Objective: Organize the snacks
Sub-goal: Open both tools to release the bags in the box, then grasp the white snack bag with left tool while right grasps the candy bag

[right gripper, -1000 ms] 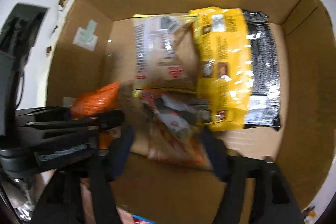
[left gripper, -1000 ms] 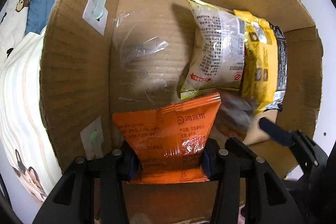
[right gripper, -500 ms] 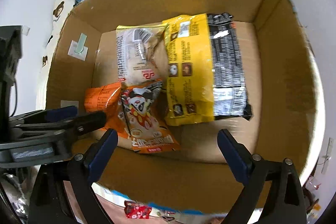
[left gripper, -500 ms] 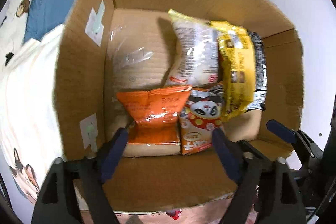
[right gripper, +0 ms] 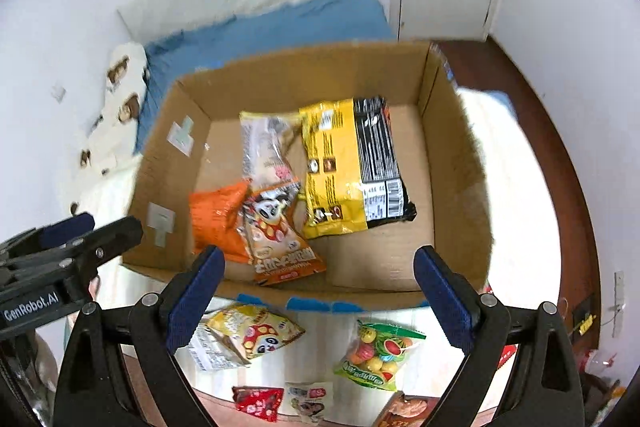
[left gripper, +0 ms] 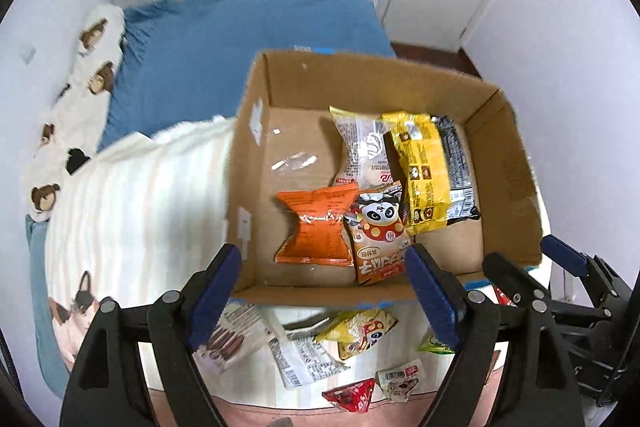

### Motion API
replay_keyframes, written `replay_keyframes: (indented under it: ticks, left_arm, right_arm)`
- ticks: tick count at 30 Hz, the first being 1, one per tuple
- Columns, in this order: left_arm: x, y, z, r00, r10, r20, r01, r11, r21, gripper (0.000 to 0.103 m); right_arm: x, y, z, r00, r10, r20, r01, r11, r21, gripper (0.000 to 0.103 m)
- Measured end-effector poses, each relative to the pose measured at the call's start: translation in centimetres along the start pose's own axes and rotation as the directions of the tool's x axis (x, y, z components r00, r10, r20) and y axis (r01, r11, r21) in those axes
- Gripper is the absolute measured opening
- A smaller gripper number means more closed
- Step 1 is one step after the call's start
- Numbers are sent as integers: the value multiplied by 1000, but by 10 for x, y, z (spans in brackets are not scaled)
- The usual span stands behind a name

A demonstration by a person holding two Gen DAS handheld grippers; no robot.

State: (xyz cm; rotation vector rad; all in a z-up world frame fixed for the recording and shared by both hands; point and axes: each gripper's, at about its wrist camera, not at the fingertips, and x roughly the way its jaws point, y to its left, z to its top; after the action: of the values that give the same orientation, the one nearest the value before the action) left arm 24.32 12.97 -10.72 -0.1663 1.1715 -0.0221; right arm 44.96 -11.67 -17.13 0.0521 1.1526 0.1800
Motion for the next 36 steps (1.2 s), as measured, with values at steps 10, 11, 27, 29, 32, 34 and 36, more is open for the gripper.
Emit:
replay_keyframes:
  ticks: [10,11,27,29,32,34,36]
  left_arm:
    - [-29,18,-64,998,1,64,6,993,-117,84]
    - [-23,22,-72,999,0,49,6,991,-133,84]
    - [133,38,-120,957,-125,-263,47,957,-287,80]
    - [143,36,-121,958,-107,-265,33,963,-269,52]
    - [143,34,-124,962,-99,-253,41,973,-227,46]
    - [138,32,-127,967,-65,-244,18,982,-190,45]
    - [132,33,-131,970,-49,-236,8,985,-175,45]
  right_arm:
    - [-38,-7,-49,993,101,57,-107,988,109,97]
    - [-33,-15,-57,994,105,39,-109,985,132,97]
    - [105,-68,-121,968,64,-242,12,954,299,81]
    - [115,-69,-122,963,58,-263,24,953,301,69]
    - [120,-70,-124,963,42,-268,39,956,290,56]
    - [120,-66,-124,965,30,-262,44,962,270,51]
    - [118,-65,-127,967,28,-254,40,965,258,51]
